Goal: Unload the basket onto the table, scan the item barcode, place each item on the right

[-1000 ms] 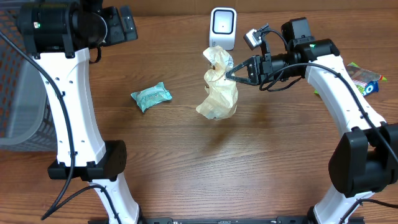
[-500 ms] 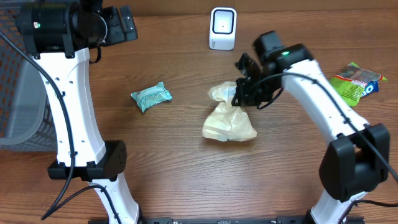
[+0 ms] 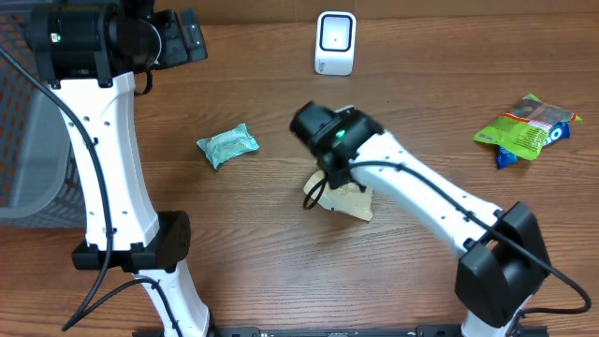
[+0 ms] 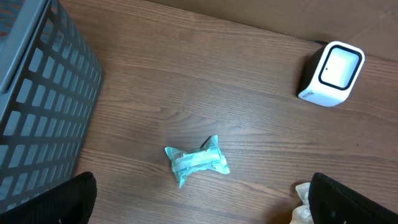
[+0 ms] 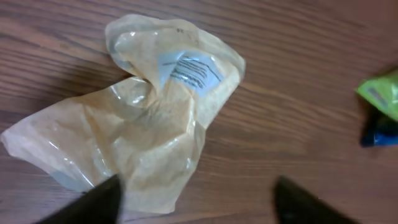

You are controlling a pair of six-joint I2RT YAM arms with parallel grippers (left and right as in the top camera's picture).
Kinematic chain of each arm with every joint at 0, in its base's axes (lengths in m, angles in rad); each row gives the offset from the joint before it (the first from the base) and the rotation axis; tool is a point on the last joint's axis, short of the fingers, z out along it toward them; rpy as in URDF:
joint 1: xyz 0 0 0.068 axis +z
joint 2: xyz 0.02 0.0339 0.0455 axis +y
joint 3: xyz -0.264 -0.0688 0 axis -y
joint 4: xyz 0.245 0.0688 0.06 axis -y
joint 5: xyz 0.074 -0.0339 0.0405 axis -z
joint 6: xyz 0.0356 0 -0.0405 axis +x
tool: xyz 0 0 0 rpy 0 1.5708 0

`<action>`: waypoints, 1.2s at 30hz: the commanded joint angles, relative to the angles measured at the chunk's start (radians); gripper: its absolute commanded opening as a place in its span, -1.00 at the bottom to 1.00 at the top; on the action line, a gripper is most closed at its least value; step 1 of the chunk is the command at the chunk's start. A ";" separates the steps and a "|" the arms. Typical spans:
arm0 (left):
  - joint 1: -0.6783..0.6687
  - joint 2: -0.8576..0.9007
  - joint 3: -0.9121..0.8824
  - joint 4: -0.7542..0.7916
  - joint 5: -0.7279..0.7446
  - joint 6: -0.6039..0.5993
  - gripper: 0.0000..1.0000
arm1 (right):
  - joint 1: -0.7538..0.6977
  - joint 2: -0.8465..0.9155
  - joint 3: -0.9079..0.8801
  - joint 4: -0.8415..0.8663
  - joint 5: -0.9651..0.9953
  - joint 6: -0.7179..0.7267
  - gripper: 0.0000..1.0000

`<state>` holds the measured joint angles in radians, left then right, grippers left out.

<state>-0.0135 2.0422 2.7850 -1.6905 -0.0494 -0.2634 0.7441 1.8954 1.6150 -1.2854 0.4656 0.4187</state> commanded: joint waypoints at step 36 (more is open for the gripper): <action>-0.013 -0.018 -0.002 0.001 -0.003 -0.006 0.99 | -0.597 0.245 -0.292 0.689 -1.193 0.005 0.60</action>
<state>-0.0135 2.0422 2.7850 -1.6909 -0.0494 -0.2634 0.1219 2.0922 1.3361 -0.6193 -0.7311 0.4194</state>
